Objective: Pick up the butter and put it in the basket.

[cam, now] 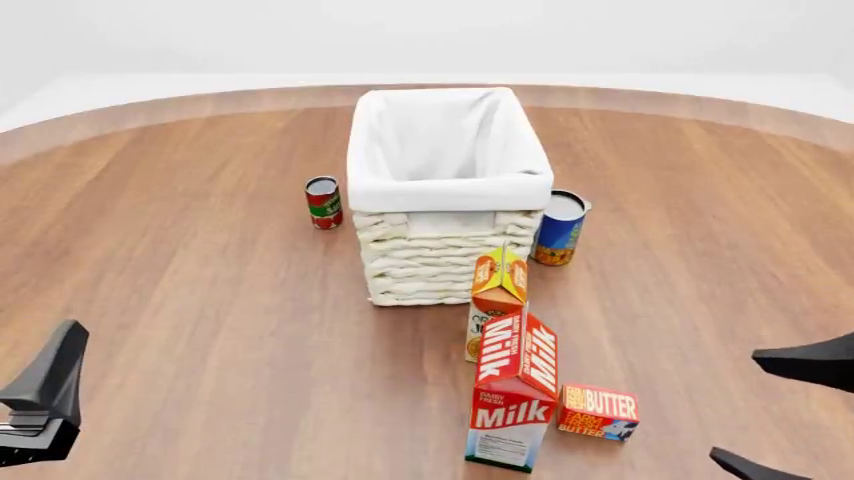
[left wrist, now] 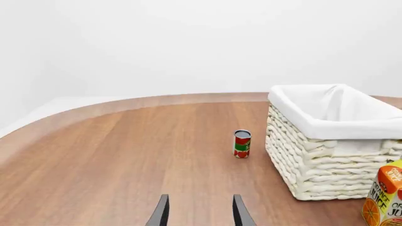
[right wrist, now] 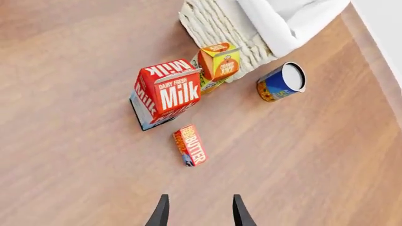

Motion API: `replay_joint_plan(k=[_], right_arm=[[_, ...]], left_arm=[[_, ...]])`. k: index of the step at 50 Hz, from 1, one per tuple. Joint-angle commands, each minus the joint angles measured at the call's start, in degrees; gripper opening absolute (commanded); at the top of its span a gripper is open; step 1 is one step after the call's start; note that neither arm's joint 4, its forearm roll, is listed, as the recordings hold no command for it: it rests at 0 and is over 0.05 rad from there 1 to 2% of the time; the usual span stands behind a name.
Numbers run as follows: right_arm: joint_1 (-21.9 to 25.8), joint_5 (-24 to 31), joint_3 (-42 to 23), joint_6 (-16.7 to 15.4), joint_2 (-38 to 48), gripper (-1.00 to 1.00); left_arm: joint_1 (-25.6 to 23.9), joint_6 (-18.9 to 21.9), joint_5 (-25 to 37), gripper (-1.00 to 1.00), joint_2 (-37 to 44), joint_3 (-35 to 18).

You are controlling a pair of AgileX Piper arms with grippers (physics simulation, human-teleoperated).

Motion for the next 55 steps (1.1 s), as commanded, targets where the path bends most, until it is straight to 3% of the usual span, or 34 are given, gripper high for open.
replay_joint_plan(k=[1, 17, 19, 20, 55], right_arm=[[2.8, 5.01, -1.34, -0.14, -0.33, 1.0], [2.5, 4.87, -2.49, -3.28, 2.92, 1.0], [2.68, 3.49, -2.91, -4.25, 5.32, 1.0], [3.73, 2.5, -3.66, -6.34, 8.7, 1.0], [4.47, 1.0, -1.67, -7.28, 10.87, 1.0]], left_arm=[[0.0, 0.0, 0.0, 1.0, 0.0, 0.0], [0.0, 0.0, 0.0, 1.0, 0.0, 0.0], [0.0, 0.0, 0.0, 1.0, 0.0, 0.0], [0.0, 0.0, 0.0, 1.0, 0.0, 0.0], [0.0, 0.0, 0.0, 1.0, 0.0, 0.0]])
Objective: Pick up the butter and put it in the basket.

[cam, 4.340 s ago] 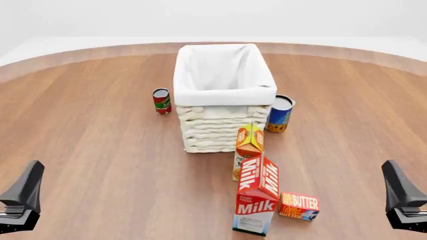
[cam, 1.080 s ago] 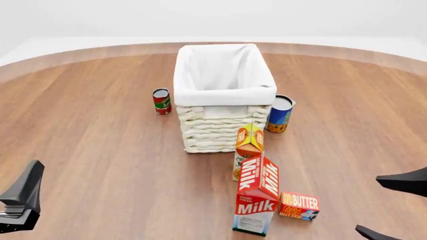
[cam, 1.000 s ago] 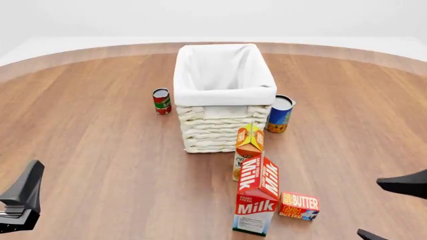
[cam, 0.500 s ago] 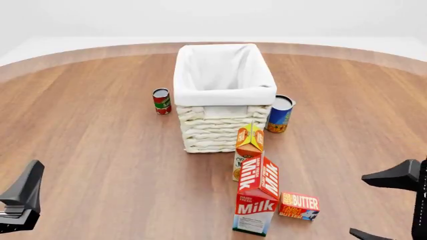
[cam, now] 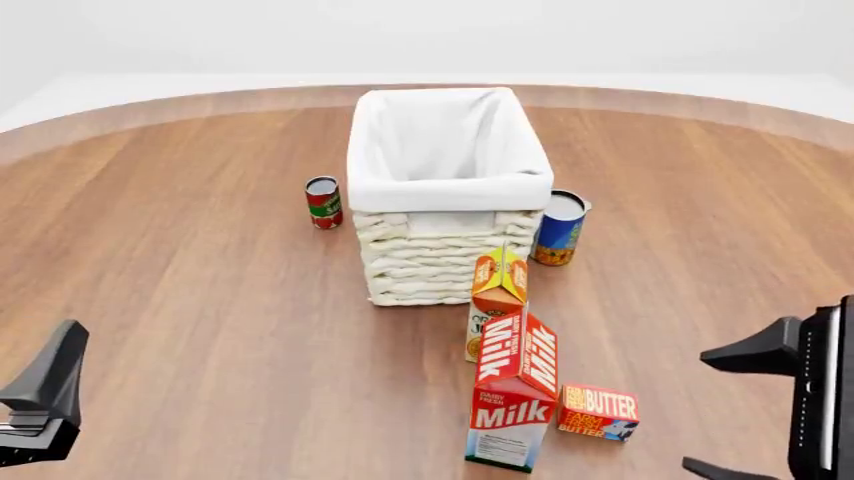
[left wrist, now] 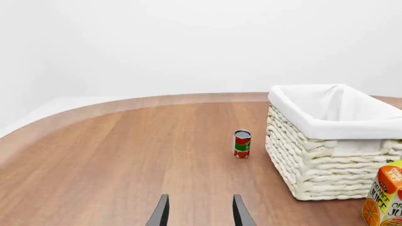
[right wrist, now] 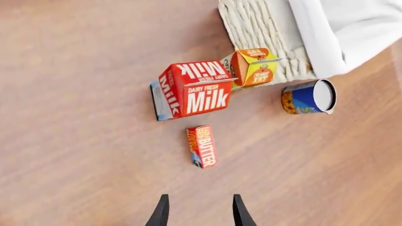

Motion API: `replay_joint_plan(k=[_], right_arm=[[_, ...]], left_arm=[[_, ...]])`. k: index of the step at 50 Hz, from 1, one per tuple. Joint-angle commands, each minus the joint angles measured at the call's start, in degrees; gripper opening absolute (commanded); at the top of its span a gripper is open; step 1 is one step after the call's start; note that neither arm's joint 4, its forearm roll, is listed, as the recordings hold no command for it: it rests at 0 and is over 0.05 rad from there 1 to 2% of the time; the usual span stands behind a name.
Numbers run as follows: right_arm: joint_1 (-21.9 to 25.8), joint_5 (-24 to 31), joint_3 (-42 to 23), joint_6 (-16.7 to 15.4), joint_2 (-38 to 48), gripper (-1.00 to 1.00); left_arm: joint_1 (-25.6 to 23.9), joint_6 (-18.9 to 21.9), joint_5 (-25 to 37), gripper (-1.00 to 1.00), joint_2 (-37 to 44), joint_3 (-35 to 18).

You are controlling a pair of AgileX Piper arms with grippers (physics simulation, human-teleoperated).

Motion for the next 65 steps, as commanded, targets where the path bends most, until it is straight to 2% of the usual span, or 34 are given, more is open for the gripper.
replay_joint_plan(k=[1, 9, 13, 14, 17, 27, 39, 50, 65], right_arm=[[-0.6, -0.29, 1.46, -0.92, 0.92, 1.0], [-1.54, -0.41, 2.94, -1.07, 1.03, 1.0], [-1.45, -0.21, 3.19, -0.3, 0.74, 1.0], [-1.12, -0.18, 2.8, 1.14, 0.99, 1.0], [-0.56, 0.11, 3.36, 2.48, 0.98, 1.0], [-1.78, -2.8, 4.11, 3.18, 2.3, 1.0], [-4.4, -4.17, 4.48, 2.18, 2.15, 1.0], [-4.52, -5.55, 5.31, 2.34, 2.56, 1.0], [-5.85, -10.04, 6.44, 1.77, 6.14, 1.0]], left_arm=[[0.0, 0.0, 0.0, 1.0, 0.0, 0.0], [0.0, 0.0, 0.0, 1.0, 0.0, 0.0], [0.0, 0.0, 0.0, 1.0, 0.0, 0.0], [0.0, 0.0, 0.0, 1.0, 0.0, 0.0], [0.0, 0.0, 0.0, 1.0, 0.0, 0.0], [0.0, 0.0, 0.0, 1.0, 0.0, 0.0], [0.0, 0.0, 0.0, 1.0, 0.0, 0.0], [0.0, 0.0, 0.0, 1.0, 0.0, 0.0], [0.0, 0.0, 0.0, 1.0, 0.0, 0.0]])
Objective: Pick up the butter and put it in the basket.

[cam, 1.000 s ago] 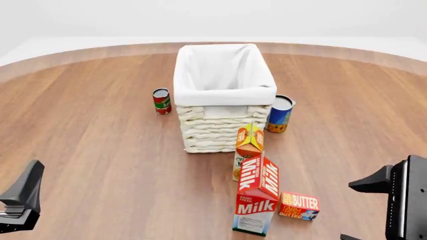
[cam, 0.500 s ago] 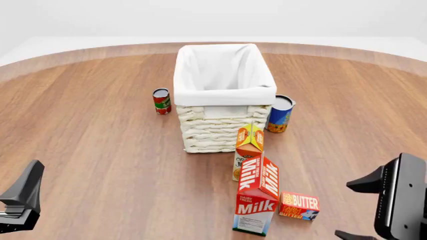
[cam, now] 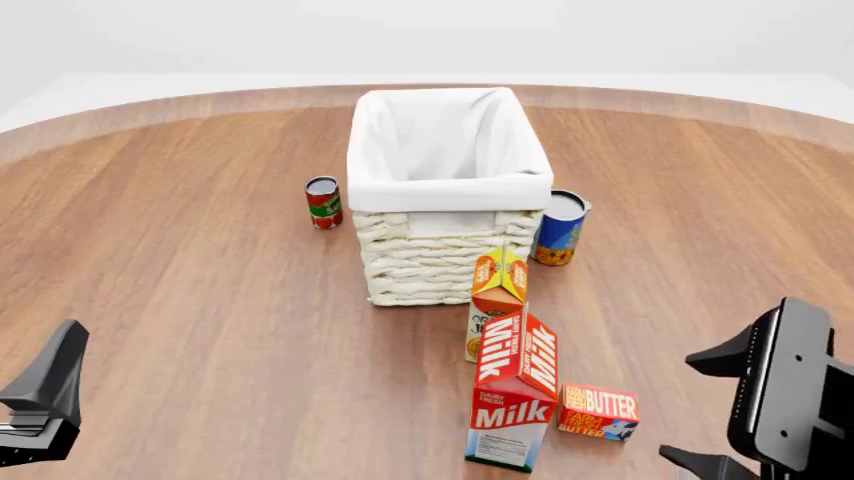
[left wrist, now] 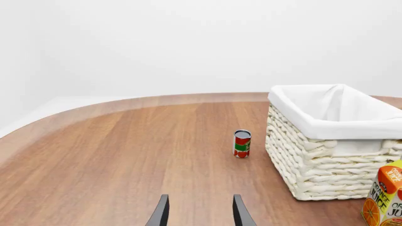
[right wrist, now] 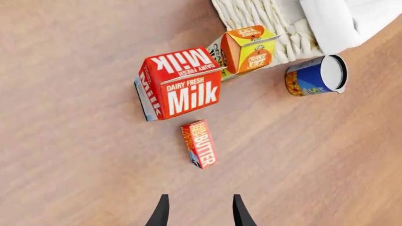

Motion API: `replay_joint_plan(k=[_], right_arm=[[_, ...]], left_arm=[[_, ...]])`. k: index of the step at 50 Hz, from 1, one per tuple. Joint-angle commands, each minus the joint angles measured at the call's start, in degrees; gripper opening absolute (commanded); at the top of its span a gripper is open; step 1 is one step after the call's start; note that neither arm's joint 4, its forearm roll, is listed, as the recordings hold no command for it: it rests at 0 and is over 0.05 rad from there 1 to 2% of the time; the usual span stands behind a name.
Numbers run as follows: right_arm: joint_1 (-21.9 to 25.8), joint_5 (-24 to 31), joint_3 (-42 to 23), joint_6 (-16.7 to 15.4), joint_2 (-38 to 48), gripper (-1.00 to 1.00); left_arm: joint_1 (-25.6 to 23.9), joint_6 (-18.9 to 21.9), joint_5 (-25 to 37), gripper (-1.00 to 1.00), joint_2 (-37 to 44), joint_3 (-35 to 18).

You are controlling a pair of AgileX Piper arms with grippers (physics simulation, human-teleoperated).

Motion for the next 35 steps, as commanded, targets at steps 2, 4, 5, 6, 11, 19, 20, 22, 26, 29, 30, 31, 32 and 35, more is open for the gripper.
replay_joint_plan(k=[2, 4, 5, 6, 11, 19, 20, 22, 26, 29, 30, 31, 32, 35], right_arm=[[-0.62, -3.02, 1.42, -0.01, 1.92, 1.0], [-0.74, -3.7, 1.71, -0.04, 2.4, 1.0], [-0.95, -4.29, 1.87, -0.18, 2.81, 1.0], [-1.11, -4.65, 1.91, -0.21, 3.11, 1.0], [-1.24, -6.29, 2.79, -0.25, 4.2, 1.0], [-1.45, -8.27, 3.98, -0.21, 5.49, 1.0], [-1.55, -8.36, 4.08, -0.29, 5.55, 1.0], [-1.66, -8.52, 4.16, -0.25, 5.67, 1.0], [-1.87, -8.36, 4.29, -0.26, 5.45, 1.0], [-2.15, -9.34, 4.49, -0.41, 6.26, 1.0], [-2.24, -9.69, 4.72, -0.48, 6.5, 1.0], [-2.33, -9.96, 4.96, -0.62, 6.65, 1.0], [-2.24, -10.17, 5.15, -0.48, 6.76, 1.0], [-2.16, -10.51, 5.5, -0.29, 6.93, 1.0]], left_arm=[[0.0, 0.0, 0.0, 1.0, 0.0, 0.0], [0.0, 0.0, 0.0, 1.0, 0.0, 0.0], [0.0, 0.0, 0.0, 1.0, 0.0, 0.0], [0.0, 0.0, 0.0, 1.0, 0.0, 0.0], [0.0, 0.0, 0.0, 1.0, 0.0, 0.0], [0.0, 0.0, 0.0, 1.0, 0.0, 0.0], [0.0, 0.0, 0.0, 1.0, 0.0, 0.0], [0.0, 0.0, 0.0, 1.0, 0.0, 0.0], [0.0, 0.0, 0.0, 1.0, 0.0, 0.0], [0.0, 0.0, 0.0, 1.0, 0.0, 0.0], [0.0, 0.0, 0.0, 1.0, 0.0, 0.0], [0.0, 0.0, 0.0, 1.0, 0.0, 0.0], [0.0, 0.0, 0.0, 1.0, 0.0, 0.0], [0.0, 0.0, 0.0, 1.0, 0.0, 0.0]])
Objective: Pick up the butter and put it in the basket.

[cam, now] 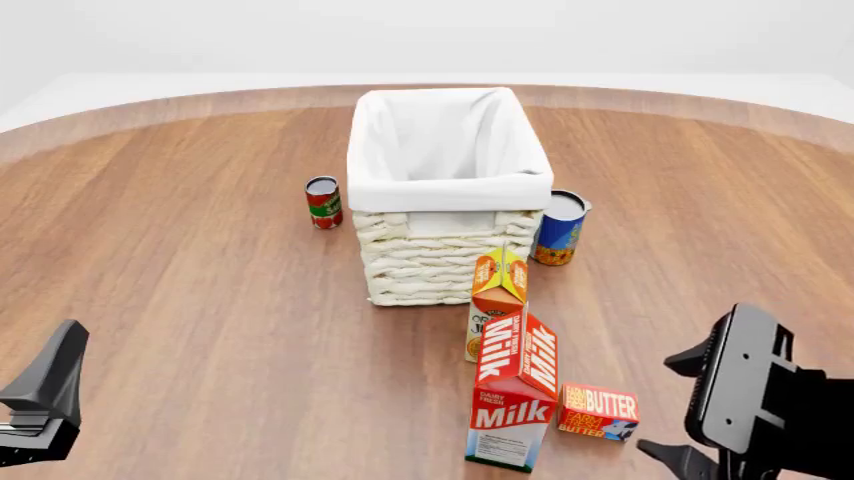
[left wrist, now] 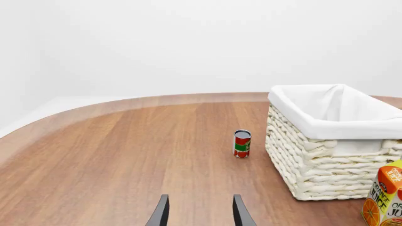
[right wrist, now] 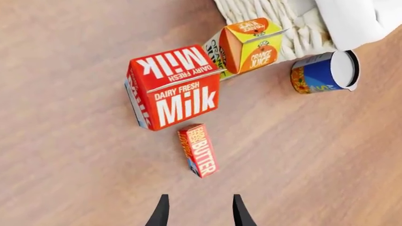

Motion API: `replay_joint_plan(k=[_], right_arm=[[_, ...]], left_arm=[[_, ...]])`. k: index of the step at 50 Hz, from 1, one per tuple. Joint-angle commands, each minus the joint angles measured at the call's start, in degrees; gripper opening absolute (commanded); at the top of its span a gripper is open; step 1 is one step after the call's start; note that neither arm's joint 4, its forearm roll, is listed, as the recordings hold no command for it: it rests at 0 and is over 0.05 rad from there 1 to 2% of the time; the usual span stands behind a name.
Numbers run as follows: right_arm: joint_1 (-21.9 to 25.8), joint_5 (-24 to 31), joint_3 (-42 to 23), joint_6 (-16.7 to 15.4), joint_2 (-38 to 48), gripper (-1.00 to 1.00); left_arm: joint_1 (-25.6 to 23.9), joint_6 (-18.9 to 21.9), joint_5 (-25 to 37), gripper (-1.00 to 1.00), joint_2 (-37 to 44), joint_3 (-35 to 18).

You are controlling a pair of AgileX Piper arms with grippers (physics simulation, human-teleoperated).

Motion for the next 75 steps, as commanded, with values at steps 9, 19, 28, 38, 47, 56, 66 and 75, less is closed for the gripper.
replay_joint_plan(k=[9, 19, 28, 38, 47, 56, 66, 75], right_arm=[[-0.49, -3.03, 1.27, -0.01, 2.59, 1.0], [-0.4, -2.78, 1.48, -0.29, 2.58, 1.0], [-0.82, -3.3, 0.88, -0.89, 3.75, 1.0], [-1.89, -2.8, 0.22, -2.74, 4.54, 1.0], [-2.15, -3.35, -0.07, -3.72, 5.64, 1.0], [-2.07, -3.45, -0.03, -4.7, 6.38, 1.0], [-1.48, -4.51, 0.36, -4.64, 7.41, 1.0], [-1.0, -5.76, 1.02, -4.05, 8.56, 1.0]], left_arm=[[0.0, 0.0, 0.0, 1.0, 0.0, 0.0], [0.0, 0.0, 0.0, 1.0, 0.0, 0.0], [0.0, 0.0, 0.0, 1.0, 0.0, 0.0], [0.0, 0.0, 0.0, 1.0, 0.0, 0.0], [0.0, 0.0, 0.0, 1.0, 0.0, 0.0], [0.0, 0.0, 0.0, 1.0, 0.0, 0.0], [0.0, 0.0, 0.0, 1.0, 0.0, 0.0], [0.0, 0.0, 0.0, 1.0, 0.0, 0.0]])
